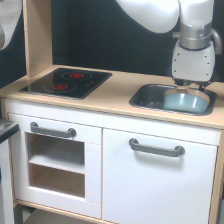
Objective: Place the pot in the sink
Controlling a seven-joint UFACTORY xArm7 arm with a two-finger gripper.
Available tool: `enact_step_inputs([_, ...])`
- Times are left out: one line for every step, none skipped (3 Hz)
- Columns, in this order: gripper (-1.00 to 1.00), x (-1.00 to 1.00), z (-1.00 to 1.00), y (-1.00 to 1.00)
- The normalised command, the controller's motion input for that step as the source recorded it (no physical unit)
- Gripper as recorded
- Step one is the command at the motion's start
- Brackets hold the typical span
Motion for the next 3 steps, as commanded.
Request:
enact_step_inputs([0.92,0.52,0.7,0.08])
enact_step_inputs([0.92,0.48,0.66,0.08])
enact_step_inputs([0.92,0.51,0.7,0.07])
